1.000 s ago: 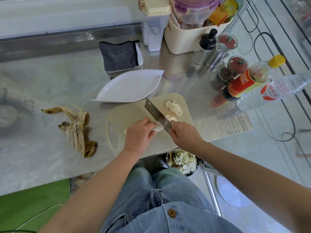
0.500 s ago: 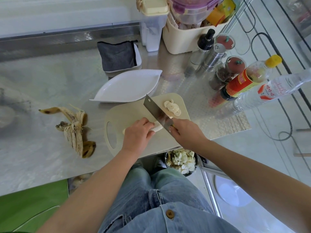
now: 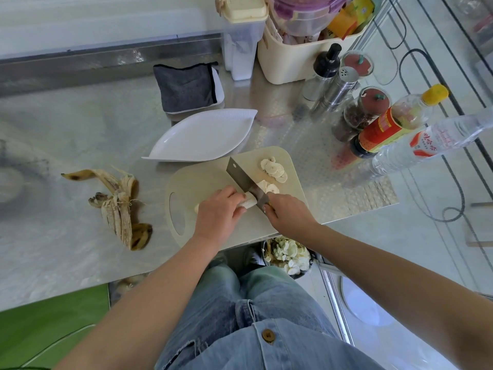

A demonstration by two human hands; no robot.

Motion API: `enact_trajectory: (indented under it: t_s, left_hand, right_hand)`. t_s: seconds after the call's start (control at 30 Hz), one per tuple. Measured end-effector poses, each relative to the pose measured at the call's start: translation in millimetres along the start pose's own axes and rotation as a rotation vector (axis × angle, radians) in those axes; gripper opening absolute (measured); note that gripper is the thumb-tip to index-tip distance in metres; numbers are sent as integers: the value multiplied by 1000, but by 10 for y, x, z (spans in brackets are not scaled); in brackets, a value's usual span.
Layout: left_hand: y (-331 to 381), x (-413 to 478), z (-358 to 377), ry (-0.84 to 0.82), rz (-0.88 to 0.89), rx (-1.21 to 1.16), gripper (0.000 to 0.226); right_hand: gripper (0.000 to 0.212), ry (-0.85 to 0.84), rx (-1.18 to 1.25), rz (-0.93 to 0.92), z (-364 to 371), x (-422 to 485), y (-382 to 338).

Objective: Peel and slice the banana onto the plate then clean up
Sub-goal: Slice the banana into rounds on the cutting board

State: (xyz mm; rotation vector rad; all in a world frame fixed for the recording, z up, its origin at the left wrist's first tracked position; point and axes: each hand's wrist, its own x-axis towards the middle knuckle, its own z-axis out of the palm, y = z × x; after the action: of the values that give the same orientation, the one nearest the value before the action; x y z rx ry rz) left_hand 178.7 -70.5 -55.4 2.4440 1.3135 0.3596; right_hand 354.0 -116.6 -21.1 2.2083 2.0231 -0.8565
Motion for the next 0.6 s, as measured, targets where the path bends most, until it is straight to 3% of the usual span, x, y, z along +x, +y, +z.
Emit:
enact_trajectory:
  t_s: [0.37,0.6]
  left_hand:
    - [1,-2,-2,14,-6,-6,24]
    - [-6,-3,-7,9,0,3,22]
  right_hand:
    - [19,79,27,-44,-211,-60,2]
    - [18,15,-9,-61,-263,-136,3]
